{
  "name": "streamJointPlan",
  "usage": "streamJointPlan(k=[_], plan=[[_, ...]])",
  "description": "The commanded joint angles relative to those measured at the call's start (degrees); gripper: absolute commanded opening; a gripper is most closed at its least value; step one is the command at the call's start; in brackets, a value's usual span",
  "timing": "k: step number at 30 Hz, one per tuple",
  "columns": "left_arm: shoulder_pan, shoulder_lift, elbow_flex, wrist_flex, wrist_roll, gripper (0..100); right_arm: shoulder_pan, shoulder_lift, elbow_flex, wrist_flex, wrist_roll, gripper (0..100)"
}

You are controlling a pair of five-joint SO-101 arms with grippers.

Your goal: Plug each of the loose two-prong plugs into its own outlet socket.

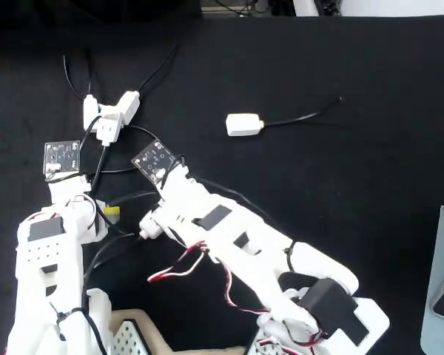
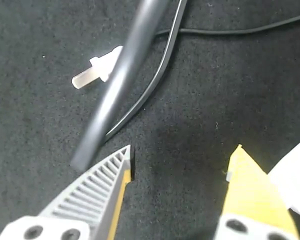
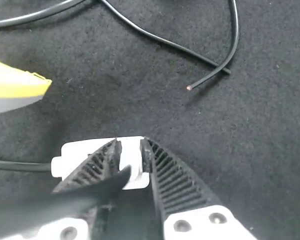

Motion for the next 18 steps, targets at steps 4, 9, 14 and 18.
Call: streamJointPlan(k=[4,9,14,18], plan=[[-0.1,-1.0,0.0,-1.3,0.3,30,-1.0,1.7,-1.1,1.9,0.4,7.7],[-0.1,-1.0,0.0,-1.3,0.3,31,-1.0,1.6,-0.9,2.0,0.3,19.7],[-0.1,-1.0,0.3,-2.8,0.3,31,-1.0,-0.6,-0.9,2.1,0.5,19.6],[-0.1,-1.0,1.3,-4.3,0.3,31,-1.0,-9.5,0.0,6.6,0.3,19.1]])
